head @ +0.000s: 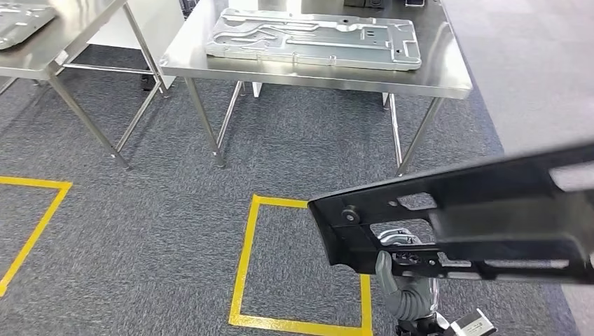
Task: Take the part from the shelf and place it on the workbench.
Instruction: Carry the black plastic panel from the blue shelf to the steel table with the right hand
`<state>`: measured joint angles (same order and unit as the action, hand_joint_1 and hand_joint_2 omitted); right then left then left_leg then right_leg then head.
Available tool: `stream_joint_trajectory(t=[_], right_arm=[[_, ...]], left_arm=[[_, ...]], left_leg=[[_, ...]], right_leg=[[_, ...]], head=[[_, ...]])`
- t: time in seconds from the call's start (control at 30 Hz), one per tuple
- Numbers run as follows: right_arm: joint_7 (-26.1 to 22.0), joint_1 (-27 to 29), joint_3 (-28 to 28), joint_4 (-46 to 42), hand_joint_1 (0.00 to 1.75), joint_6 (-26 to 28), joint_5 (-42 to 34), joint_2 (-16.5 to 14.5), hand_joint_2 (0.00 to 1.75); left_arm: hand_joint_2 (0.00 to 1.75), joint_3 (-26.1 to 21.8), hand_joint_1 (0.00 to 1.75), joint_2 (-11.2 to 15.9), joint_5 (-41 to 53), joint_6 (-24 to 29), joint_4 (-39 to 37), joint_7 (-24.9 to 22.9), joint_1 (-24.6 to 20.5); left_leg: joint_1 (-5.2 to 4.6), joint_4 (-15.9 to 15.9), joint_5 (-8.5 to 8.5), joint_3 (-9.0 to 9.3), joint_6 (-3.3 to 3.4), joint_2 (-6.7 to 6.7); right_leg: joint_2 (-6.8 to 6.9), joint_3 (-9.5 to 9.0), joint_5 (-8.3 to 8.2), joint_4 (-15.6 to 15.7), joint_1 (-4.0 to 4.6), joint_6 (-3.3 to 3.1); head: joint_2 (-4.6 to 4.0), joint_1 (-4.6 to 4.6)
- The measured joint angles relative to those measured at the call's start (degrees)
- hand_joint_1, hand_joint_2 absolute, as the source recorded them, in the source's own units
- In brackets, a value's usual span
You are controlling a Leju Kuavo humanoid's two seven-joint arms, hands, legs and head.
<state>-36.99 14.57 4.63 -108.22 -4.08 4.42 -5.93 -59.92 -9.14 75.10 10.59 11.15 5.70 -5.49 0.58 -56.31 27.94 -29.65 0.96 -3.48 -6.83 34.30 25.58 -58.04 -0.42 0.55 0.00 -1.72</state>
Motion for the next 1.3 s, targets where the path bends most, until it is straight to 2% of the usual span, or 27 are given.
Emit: stream_joint_trajectory(t=[0.03,0.1,0.17,0.2,0.23,0.3,0.37,0.4,0.47,0.53,0.6,0.67,0.7,0.73,0.77,0.8,0.83,0.87,0.9,1.0,1.07,1.1,1.17,1.2,1.23,1.27,1.3], right_arm=[[0.0,0.0,0.0,0.0,1.75,0.0,-0.1,0.0,1.75],[0.0,-0.1,0.0,-0.1,1.75,0.1,-0.3,0.0,1.75],[0.0,0.0,0.0,0.0,1.75,0.1,-0.3,0.0,1.75],[0.0,0.1,0.0,0.0,1.75,0.1,-0.2,0.1,1.75],[0.0,0.1,0.0,0.0,1.75,0.1,-0.1,0.1,1.75],[0.0,0.1,0.0,0.0,1.75,0.1,-0.1,0.1,1.75],[0.0,0.0,0.0,0.0,1.75,0.1,-0.1,0.1,1.75],[0.0,0.0,0.0,0.0,1.75,0.1,-0.1,0.1,1.75],[-0.1,0.0,0.0,0.0,1.75,0.3,-0.1,0.1,1.75],[-0.3,0.0,0.0,-0.1,1.75,0.5,0.1,0.1,1.75],[-0.3,-0.2,0.0,-0.2,1.75,0.7,0.5,0.1,1.75],[-0.3,-0.2,0.0,-0.1,1.75,0.9,0.9,0.0,1.75],[-0.3,-0.2,0.0,-0.1,1.75,1.0,1.0,0.0,1.75],[-0.3,-0.1,0.0,-0.1,1.75,1.0,1.2,0.0,1.75],[-0.3,-0.1,0.0,-0.1,1.75,1.0,1.3,0.0,1.75],[-0.3,-0.1,0.0,-0.1,1.75,1.0,1.5,0.0,1.75],[-0.3,-0.1,0.0,-0.1,1.75,1.0,1.6,0.0,1.75],[-0.3,-0.1,0.0,-0.1,1.75,1.0,1.6,0.0,1.75],[-0.3,-0.1,0.0,-0.2,1.75,1.0,1.7,0.0,1.75],[-0.2,0.1,0.0,-0.3,1.75,1.0,1.9,-0.1,1.75],[-0.3,0.1,0.0,-0.5,1.75,1.1,2.0,-0.1,1.75],[-0.3,0.1,0.0,-0.6,1.75,1.1,2.0,-0.1,1.75],[-0.2,0.2,0.0,-0.7,1.75,1.1,2.1,-0.1,1.75],[-0.2,0.3,0.0,-0.7,1.75,1.1,2.1,-0.1,1.75],[-0.2,0.4,0.0,-0.7,1.75,1.1,2.1,-0.1,1.75],[-0.2,0.4,0.0,-0.7,1.75,1.1,2.1,-0.1,1.75],[-0.2,0.5,0.0,-0.7,1.75,1.1,2.1,-0.1,1.75]], left_arm=[[1.75,0.0,0.0,0.0,0.0,0.0,0.0,0.0,0.0],[1.75,0.0,0.0,-0.1,0.0,0.0,0.0,0.1,0.2],[1.75,0.0,0.0,0.0,0.0,0.1,0.0,0.1,0.4],[1.75,0.0,0.0,0.0,0.0,0.0,0.0,0.2,0.5],[1.75,0.0,0.0,0.0,0.0,0.0,0.0,0.2,0.4],[1.75,0.0,0.0,-0.1,0.0,0.0,0.0,0.2,0.4],[1.75,0.0,0.0,-0.1,0.0,0.0,0.0,0.2,0.4],[1.75,0.0,0.0,-0.1,0.0,0.0,0.0,0.2,0.4],[1.75,0.0,0.0,-0.1,0.0,0.0,0.0,0.1,0.3],[1.75,0.0,0.0,-0.1,-0.1,-0.1,0.0,-0.2,0.1],[1.75,0.0,0.0,0.0,-0.4,-0.4,0.0,-0.5,0.2],[1.75,-0.1,0.0,0.0,-0.7,-0.7,0.0,-0.4,0.1],[1.75,-0.1,0.0,0.0,-0.8,-0.8,0.0,-0.4,0.1],[1.75,-0.1,0.0,0.0,-0.9,-0.9,0.0,-0.3,0.0],[1.75,-0.1,0.0,0.0,-0.8,-0.9,0.0,-0.3,0.0],[1.75,-0.1,0.0,0.0,-0.8,-0.9,0.0,-0.4,0.1],[1.75,-0.1,0.0,0.0,-0.8,-0.9,0.0,-0.4,0.2],[1.75,-0.1,0.0,0.1,-0.8,-0.9,0.0,-0.4,0.3],[1.75,-0.1,0.0,0.1,-0.8,-0.9,0.0,-0.4,0.3],[1.75,-0.1,0.0,0.1,-0.8,-1.1,0.0,-0.4,0.4],[1.75,-0.1,0.0,0.1,-0.8,-1.1,0.0,-0.4,0.4],[1.75,-0.1,0.0,0.1,-0.8,-1.1,0.0,-0.4,0.4],[1.75,-0.1,0.0,0.1,-0.8,-1.2,0.0,-0.4,0.5],[1.75,-0.1,0.0,0.1,-0.8,-1.2,0.0,-0.3,0.6],[1.75,-0.1,0.0,0.0,-0.8,-1.2,0.0,-0.3,0.7],[1.75,-0.1,0.0,0.0,-0.8,-1.3,0.0,-0.3,0.8],[1.75,-0.1,0.0,0.0,-0.8,-1.3,0.0,-0.2,0.9]], left_leg=[[0.17,0.5,-0.26,0.28,0.29,0.79],[0.26,1.1,-0.46,0.62,0.66,2.5],[0.2,1.1,-0.33,0.62,0.71,4.25],[0.23,1.1,-0.21,0.67,0.62,5.09],[0.28,1.0,-0.07,0.77,0.46,5.82],[0.41,0.8,0.42,1.19,-0.11,7.06],[0.19,0.3,1.16,1.46,-0.91,7.96],[0.04,0.2,1.47,1.59,-1.31,8.33],[0.04,0.3,1.78,1.98,-2.0,8.99],[0.35,-1.0,2.91,1.8,-2.64,7.88],[0.57,-6.8,6.16,-0.88,-2.95,5.39],[0.54,-15.0,9.25,-5.18,-2.91,4.23],[0.5,-17.4,9.38,-6.58,-2.79,4.1],[0.46,-17.5,8.27,-6.9,-2.57,4.08],[0.39,-15.3,6.14,-6.13,-2.24,4.08],[0.24,-11.5,3.43,-4.7,-1.73,4.06],[0.04,-7.7,1.54,-3.24,-1.17,4.07],[-0.17,-4.5,0.54,-2.0,-0.73,4.09],[-0.39,-2.4,0.34,-1.28,-0.36,4.11],[-0.4,-0.2,0.99,0.2,0.48,3.94],[-0.17,0.6,1.15,1.81,1.06,3.8],[-0.12,0.9,1.38,2.41,1.17,3.82],[-0.09,0.9,2.2,3.35,1.23,3.82],[-0.05,0.9,2.78,3.93,1.15,3.8],[0.03,0.9,3.43,4.65,1.03,3.78],[0.16,0.9,4.2,5.52,0.87,3.75],[0.31,0.9,5.06,6.46,0.66,3.74]], right_leg=[[1.38,0.5,0.73,-1.1,0.13,0.33],[4.97,3.26,3.92,-6.6,0.1,0.93],[6.27,6.93,6.85,-13.8,-0.43,1.59],[6.5,7.75,6.95,-15.3,-0.73,1.92],[6.75,7.34,5.98,-14.6,-1.01,2.19],[8.33,3.41,2.3,-7.6,-1.39,2.55],[10.32,-0.12,0.3,-1.3,-1.23,2.09],[10.81,-0.8,0.23,0.0,-1.07,1.66],[9.95,-0.71,0.53,0.0,-0.88,0.71],[9.22,-0.75,0.52,0.2,-0.95,-0.11],[8.63,-0.84,0.66,0.3,-0.95,-0.88],[8.02,-1.01,1.08,0.3,-0.63,-1.36],[7.7,-1.27,1.36,0.3,-0.45,-1.5],[7.38,-1.68,1.61,0.3,-0.27,-1.54],[7.08,-2.22,1.9,0.3,-0.13,-1.54],[6.79,-2.8,2.23,0.3,-0.02,-1.49],[6.58,-3.28,2.55,0.3,0.13,-1.35],[6.38,-3.54,2.81,0.3,0.2,-1.1],[6.27,-3.72,2.95,0.4,0.2,-0.76],[6.28,-3.92,2.5,-0.4,0.03,0.52],[6.43,-2.68,3.37,-3.4,-0.11,0.99],[6.47,-0.91,4.39,-6.2,-0.22,1.21],[6.49,4.17,6.69,-13.0,-0.43,1.71],[6.5,6.34,7.29,-15.1,-0.55,1.97],[6.52,7.68,7.18,-15.5,-0.69,2.13],[6.59,8.03,6.14,-13.9,-0.82,2.25],[6.75,7.55,4.08,-10.8,-0.96,2.36]], head=[[0.0,0.01],[0.0,0.02],[0.0,0.02],[0.0,0.02],[0.0,0.02],[0.0,0.02],[0.0,0.01],[0.0,0.01],[0.0,0.0],[0.0,-0.01],[0.0,-0.01],[0.0,-0.01],[0.0,-0.01],[0.0,-0.01],[0.0,-0.01],[0.0,0.0],[0.0,0.01],[0.0,0.01],[0.0,0.01],[0.0,0.01],[0.01,0.02],[0.01,0.04],[0.01,0.04],[0.0,0.04],[0.0,0.04],[0.0,0.04],[0.0,0.04]])
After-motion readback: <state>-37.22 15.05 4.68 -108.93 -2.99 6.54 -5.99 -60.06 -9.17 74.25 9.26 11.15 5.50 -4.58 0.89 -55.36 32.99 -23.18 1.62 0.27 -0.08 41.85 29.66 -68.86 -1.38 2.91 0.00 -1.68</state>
